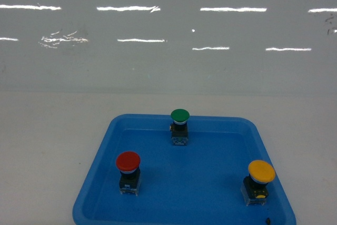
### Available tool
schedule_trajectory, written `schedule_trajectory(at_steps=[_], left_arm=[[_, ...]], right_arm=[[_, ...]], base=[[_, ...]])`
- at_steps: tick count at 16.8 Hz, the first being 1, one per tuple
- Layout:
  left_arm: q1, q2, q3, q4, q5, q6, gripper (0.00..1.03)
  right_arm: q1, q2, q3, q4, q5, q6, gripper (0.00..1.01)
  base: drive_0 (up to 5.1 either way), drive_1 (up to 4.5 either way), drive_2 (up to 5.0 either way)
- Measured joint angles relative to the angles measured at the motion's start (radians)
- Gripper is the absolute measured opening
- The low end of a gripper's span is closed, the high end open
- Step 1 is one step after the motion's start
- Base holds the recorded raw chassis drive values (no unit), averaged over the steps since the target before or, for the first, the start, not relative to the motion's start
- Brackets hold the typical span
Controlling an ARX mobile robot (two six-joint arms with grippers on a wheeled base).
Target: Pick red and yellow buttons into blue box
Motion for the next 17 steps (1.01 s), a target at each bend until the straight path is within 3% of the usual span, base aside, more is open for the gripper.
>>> schedule_trajectory(at_steps=[12,17], left_arm=[[0.000,0.000,0.000,0.000,0.000,0.000,0.98],[0.000,0.000,0.000,0.000,0.000,0.000,0.98]], right_arm=[[0.000,0.000,0.000,0.001,0.000,0.000,0.98],[0.101,0.603,0.015,0.593,0.031,-0.055,0.98]], base=[[0.0,0.00,0.0],[0.0,0.00,0.0]])
